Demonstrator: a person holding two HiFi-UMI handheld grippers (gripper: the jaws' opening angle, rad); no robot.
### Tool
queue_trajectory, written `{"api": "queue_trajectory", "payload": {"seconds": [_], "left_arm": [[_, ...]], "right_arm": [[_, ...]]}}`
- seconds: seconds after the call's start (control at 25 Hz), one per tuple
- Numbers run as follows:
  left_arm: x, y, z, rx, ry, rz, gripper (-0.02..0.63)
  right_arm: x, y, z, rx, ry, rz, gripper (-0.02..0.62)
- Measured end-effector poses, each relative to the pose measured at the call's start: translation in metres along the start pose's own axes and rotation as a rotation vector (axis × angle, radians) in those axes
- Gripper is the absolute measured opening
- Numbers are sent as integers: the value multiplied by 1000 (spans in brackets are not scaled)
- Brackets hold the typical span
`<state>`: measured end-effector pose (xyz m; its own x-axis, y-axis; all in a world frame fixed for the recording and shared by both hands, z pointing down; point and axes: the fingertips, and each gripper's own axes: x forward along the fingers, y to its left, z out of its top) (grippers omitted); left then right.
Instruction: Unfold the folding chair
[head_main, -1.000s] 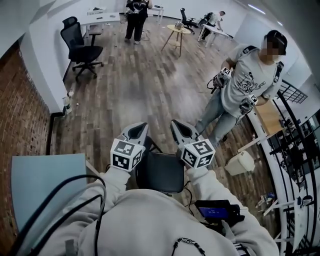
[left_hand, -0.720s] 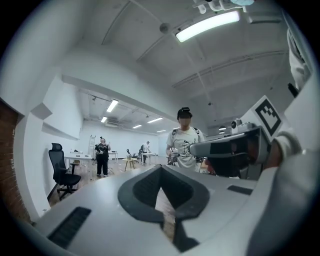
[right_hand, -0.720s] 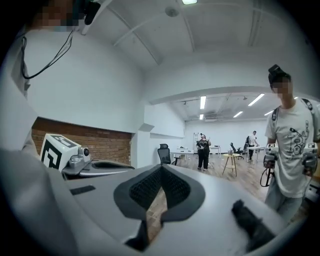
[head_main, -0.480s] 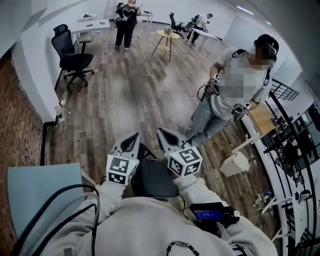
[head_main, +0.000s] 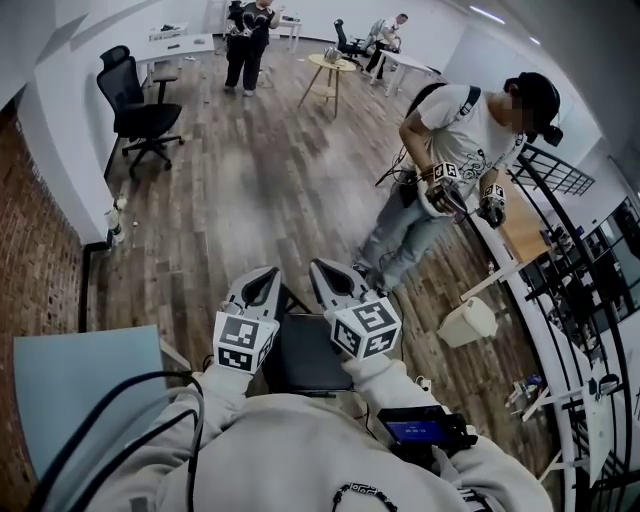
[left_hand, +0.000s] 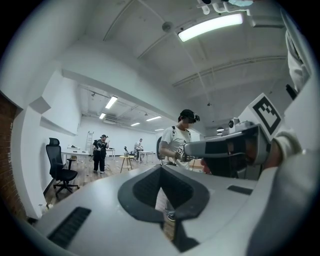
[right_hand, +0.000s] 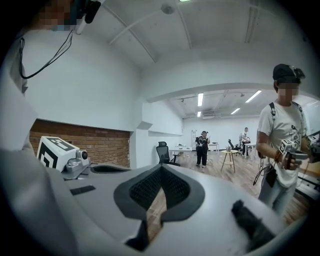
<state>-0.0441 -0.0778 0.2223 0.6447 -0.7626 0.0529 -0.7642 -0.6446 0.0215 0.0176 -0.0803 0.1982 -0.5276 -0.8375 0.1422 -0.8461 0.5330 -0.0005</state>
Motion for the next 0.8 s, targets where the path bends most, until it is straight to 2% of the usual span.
{"api": "queue_trajectory", "payload": {"seconds": [0.4,0.8], "left_arm": [[-6,1,11,-3,-43,24,5],[-16,11,18,-5,-50,31,5]], "right_arm": [[-2,4,-4,1,4,9,6],[8,19,2,-10,6,33,6]]}}
